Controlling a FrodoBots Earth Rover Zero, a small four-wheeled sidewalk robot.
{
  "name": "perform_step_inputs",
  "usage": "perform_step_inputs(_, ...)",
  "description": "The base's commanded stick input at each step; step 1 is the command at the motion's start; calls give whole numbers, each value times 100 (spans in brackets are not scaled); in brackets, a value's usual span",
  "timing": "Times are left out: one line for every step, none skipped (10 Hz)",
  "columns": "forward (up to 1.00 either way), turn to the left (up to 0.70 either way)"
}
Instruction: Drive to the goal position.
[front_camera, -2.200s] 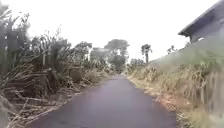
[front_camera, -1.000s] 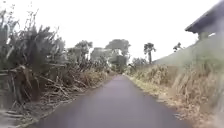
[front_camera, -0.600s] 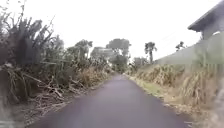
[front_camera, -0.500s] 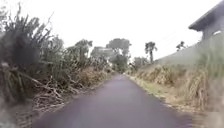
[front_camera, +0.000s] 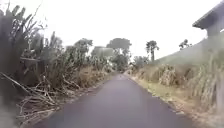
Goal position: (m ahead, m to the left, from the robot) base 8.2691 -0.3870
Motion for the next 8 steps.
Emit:
perform_step_inputs(70,0)
perform_step_inputs(70,0)
perform_step_inputs(70,0)
perform_step_inputs(70,0)
perform_step_inputs(70,0)
perform_step_inputs(70,0)
perform_step_inputs(70,0)
perform_step_inputs(70,0)
